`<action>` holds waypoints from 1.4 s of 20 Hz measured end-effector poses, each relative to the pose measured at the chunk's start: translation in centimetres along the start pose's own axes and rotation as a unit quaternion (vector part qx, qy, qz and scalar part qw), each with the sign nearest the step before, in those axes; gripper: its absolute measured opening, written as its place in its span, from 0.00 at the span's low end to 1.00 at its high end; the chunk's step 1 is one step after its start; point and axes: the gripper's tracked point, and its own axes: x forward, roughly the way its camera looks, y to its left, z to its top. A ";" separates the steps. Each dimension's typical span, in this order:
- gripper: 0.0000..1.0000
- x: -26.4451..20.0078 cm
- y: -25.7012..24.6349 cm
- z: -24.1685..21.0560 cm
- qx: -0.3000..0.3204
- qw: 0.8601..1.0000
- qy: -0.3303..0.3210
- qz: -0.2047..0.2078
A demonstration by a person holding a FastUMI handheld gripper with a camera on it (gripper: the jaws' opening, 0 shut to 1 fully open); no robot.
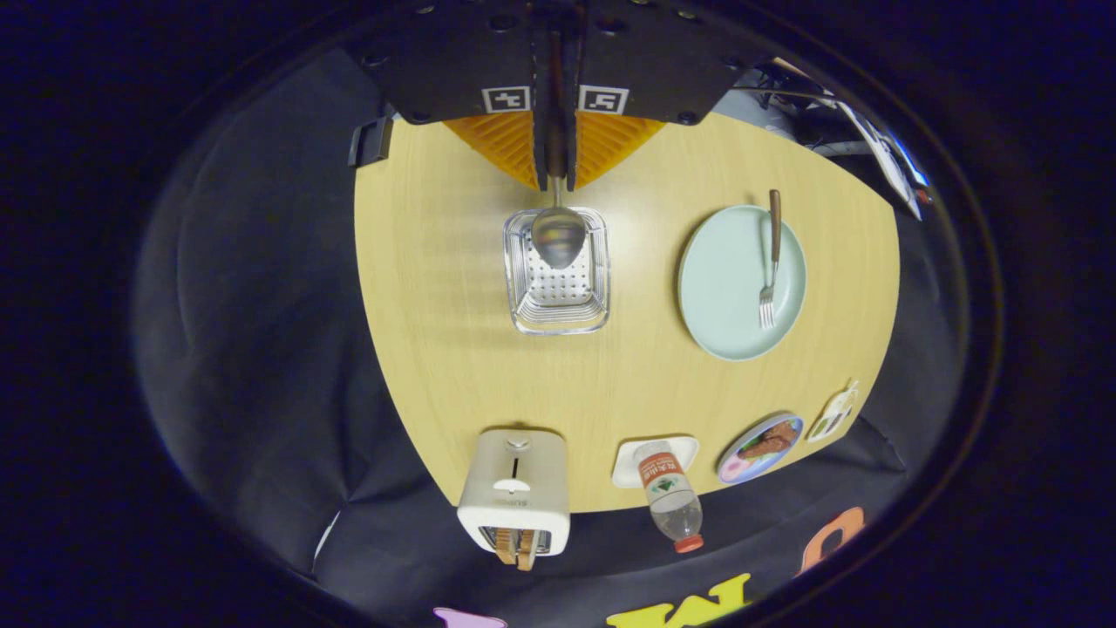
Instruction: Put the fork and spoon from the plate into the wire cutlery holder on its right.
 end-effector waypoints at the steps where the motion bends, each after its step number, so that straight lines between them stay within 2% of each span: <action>1: 0.05 0.0 0.2 0.3 0.002 1.000 -0.004 0.007; 2: 0.10 -0.2 0.3 0.6 0.001 1.000 -0.010 0.010; 7: 0.13 -0.8 0.3 2.0 -0.010 0.999 -0.041 0.008; 12: 0.37 -0.4 2.4 2.1 -0.008 0.998 -0.053 0.030; 14: 0.51 -0.2 3.7 2.4 -0.016 0.997 -0.072 0.031; 15: 0.51 -0.3 4.7 2.5 -0.022 0.995 -0.086 0.038; 16: 0.59 -0.3 5.8 2.6 -0.029 0.994 -0.096 0.043; 18: 0.66 -0.2 8.3 2.6 -0.041 0.991 -0.114 0.058; 24: 0.97 2.2 15.8 0.5 -0.057 0.989 -0.104 0.089; 28: 0.96 4.8 19.6 -1.1 -0.065 0.989 -0.088 0.099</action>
